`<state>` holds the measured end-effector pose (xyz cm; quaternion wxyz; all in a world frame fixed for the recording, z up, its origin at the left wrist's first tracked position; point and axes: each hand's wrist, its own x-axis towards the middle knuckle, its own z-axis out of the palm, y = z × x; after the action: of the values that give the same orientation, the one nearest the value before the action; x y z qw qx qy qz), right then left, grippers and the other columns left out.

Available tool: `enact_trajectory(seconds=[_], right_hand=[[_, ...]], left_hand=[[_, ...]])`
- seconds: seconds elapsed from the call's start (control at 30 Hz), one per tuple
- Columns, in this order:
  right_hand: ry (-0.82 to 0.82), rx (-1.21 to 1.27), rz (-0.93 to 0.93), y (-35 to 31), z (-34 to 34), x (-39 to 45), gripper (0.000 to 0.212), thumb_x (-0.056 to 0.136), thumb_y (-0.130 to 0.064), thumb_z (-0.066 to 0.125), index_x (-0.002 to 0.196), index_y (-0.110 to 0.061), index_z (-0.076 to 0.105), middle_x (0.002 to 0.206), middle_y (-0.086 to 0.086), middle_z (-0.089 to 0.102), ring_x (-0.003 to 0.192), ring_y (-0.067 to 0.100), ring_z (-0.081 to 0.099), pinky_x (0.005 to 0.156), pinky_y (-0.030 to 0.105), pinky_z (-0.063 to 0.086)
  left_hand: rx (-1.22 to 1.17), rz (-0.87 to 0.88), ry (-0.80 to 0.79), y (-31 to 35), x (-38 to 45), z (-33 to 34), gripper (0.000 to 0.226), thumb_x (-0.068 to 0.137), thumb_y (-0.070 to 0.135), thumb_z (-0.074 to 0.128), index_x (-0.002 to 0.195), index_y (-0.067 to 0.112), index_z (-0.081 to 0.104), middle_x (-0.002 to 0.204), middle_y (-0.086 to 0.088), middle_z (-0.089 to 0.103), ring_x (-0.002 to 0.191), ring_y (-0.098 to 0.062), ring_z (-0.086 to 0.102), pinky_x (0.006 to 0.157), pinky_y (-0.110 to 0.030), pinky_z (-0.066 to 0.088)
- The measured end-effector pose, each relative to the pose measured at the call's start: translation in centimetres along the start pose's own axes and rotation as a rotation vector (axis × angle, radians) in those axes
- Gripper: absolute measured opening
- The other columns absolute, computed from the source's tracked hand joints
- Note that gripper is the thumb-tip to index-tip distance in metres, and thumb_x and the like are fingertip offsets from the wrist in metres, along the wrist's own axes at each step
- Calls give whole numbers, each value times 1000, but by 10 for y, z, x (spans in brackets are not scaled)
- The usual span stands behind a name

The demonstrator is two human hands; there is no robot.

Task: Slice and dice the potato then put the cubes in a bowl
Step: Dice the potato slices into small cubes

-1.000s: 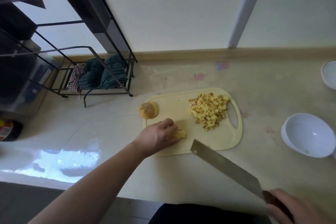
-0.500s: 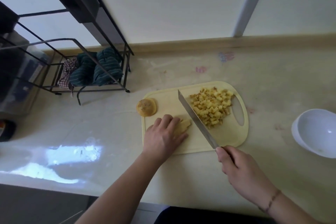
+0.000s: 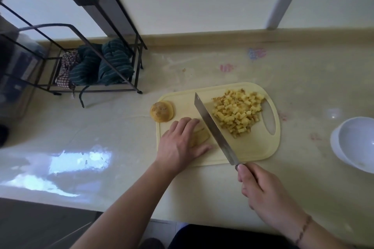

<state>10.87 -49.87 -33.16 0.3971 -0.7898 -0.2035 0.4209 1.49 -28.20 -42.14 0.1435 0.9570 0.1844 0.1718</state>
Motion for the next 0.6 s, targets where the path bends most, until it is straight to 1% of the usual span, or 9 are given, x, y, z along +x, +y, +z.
enact_trajectory(seconds=[0.07, 0.1, 0.17, 0.23, 0.37, 0.5, 0.6], right_hand=[[-10, 23, -4, -2, -2, -1, 34, 79, -64, 34, 73, -35, 52, 48, -8, 47, 41, 5, 39, 50, 27, 34], [-13, 34, -6, -2, -3, -2, 34, 79, -64, 35, 73, -34, 52, 47, -8, 45, 41, 5, 38, 50, 27, 33], [-15, 57, 3, -1, -4, -3, 37, 78, -64, 35, 74, -32, 52, 46, -7, 43, 41, 5, 36, 49, 26, 31], [-14, 81, 16, 0, -4, -4, 39, 77, -65, 36, 74, -29, 52, 47, -7, 43, 41, 4, 36, 49, 26, 31], [-6, 99, 30, 4, -5, -7, 48, 81, -68, 38, 74, -22, 50, 48, -5, 42, 42, 5, 33, 47, 27, 30], [-15, 93, 35, 5, -7, -9, 42, 79, -64, 38, 75, -25, 51, 47, -6, 42, 41, 4, 34, 48, 28, 31], [-14, 81, 29, 5, -7, -9, 41, 79, -65, 38, 75, -26, 51, 48, -5, 42, 43, 7, 33, 49, 29, 31]], left_hand=[[-54, 1, 62, 0, -6, -3, 54, 86, 57, 70, 112, 10, 64, 107, -9, 65, 92, -28, 62, 75, -37, 55], [-70, 8, 81, -1, -9, -3, 45, 87, 49, 75, 107, 9, 66, 105, -9, 65, 91, -28, 60, 77, -36, 54], [-81, 50, 82, 0, -13, -4, 29, 87, 34, 79, 97, 9, 71, 100, -7, 65, 88, -28, 58, 76, -39, 53], [-68, 86, 79, 2, -15, -3, 18, 90, 29, 76, 91, 10, 73, 98, -5, 65, 89, -28, 57, 76, -40, 50], [-74, 129, 115, 5, -17, -1, 14, 89, 25, 77, 85, 12, 73, 95, -3, 66, 89, -28, 57, 76, -39, 44], [-64, 115, 107, 10, -19, 2, 17, 89, 27, 76, 80, 14, 72, 89, 0, 66, 87, -26, 57, 77, -38, 42], [-66, 74, 122, 10, -15, 6, 15, 86, 26, 81, 81, 15, 72, 90, 2, 66, 88, -25, 56, 77, -38, 41]])
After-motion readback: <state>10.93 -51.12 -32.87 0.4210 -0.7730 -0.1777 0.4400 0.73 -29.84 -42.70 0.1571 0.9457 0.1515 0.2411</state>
